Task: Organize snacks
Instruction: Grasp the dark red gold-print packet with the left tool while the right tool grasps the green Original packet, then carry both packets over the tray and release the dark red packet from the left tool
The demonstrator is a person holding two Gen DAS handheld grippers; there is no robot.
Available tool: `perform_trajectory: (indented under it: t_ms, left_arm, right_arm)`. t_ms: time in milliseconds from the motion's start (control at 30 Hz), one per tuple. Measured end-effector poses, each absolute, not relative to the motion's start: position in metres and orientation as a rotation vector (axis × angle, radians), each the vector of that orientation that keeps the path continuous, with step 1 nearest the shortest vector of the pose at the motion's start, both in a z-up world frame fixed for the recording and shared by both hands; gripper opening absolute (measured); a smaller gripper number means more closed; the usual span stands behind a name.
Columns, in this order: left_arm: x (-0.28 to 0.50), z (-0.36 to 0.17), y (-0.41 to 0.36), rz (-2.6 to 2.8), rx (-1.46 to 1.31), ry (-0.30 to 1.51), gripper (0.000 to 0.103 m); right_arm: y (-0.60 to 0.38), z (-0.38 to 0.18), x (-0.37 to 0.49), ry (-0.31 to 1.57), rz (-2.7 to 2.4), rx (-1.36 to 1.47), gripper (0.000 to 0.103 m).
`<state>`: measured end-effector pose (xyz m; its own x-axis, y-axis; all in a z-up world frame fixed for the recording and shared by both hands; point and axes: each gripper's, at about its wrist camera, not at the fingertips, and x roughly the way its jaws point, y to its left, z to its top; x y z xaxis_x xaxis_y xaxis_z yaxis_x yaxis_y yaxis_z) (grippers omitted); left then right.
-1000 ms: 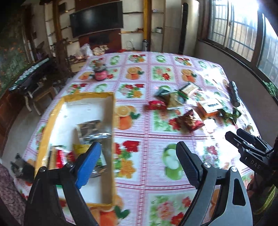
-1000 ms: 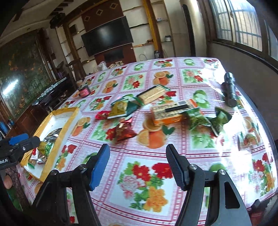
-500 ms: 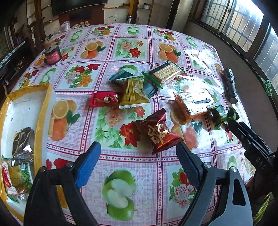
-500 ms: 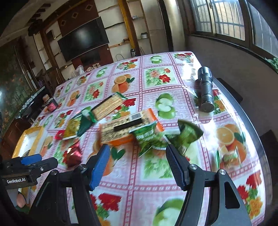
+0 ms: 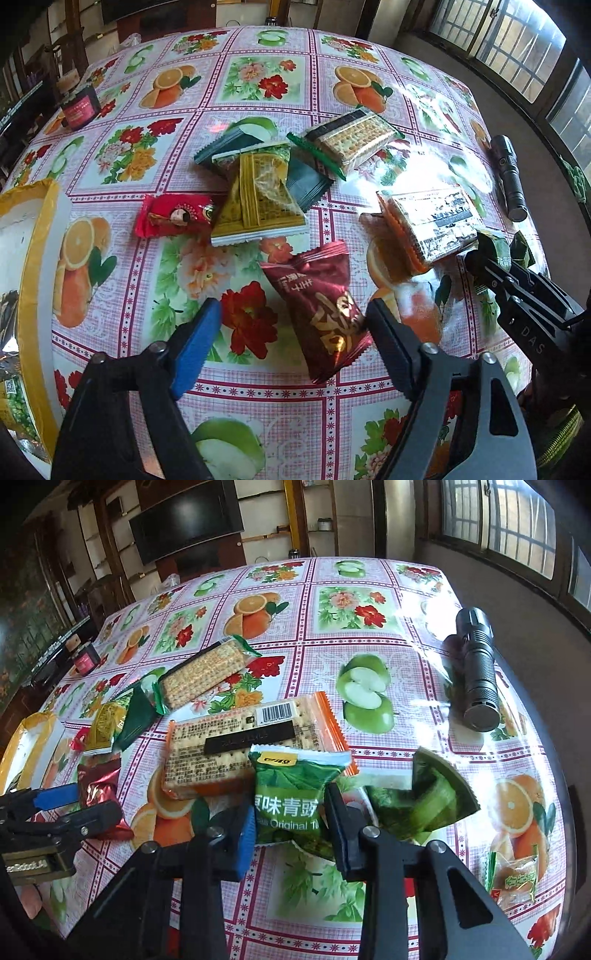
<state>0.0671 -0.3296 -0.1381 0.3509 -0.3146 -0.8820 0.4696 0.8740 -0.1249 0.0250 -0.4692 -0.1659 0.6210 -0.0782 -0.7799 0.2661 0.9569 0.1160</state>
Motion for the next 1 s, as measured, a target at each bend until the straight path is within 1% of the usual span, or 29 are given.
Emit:
perform_trajectory:
  t_ms: [33, 67, 267, 300, 467, 667, 1000]
  left_arm:
    - [0.067, -0.137, -0.329, -0.511, 0.160, 1.095, 0.052]
    - [0.068, -0.136, -0.328, -0.512, 0.159, 1.096, 0.042]
    - [0.069, -0.134, -0.313, -0.528, 0.136, 1.108, 0.040]
    - [0.068, -0.133, -0.308, -0.528, 0.126, 1.111, 0.034]
    - [0.052, -0.119, -0.282, -0.498, 0.124, 1.081, 0.034]
    - [0.024, -0.091, -0.247, -0.455, 0.147, 0.979, 0.033]
    - [-0.008, -0.053, -0.183, -0.268, 0.217, 0.813, 0.033]
  right_arm:
    - [-0.468, -0.165, 0.023, 0.879, -0.198, 0.221, 0.034]
    - [-0.465, -0.165, 0.023, 0.882, -0.193, 0.216, 0.033]
    - [-0.454, -0.157, 0.005, 0.849, -0.128, 0.273, 0.033]
    - [-0.452, -0.153, 0.001, 0.835, -0.116, 0.288, 0.033]
    - [-0.446, -0.139, -0.020, 0.771, -0.030, 0.398, 0.033]
    - [-0.417, -0.126, -0.035, 0.735, 0.069, 0.449, 0.032]
    - [-0.345, -0.114, -0.032, 0.736, 0.226, 0.411, 0.032]
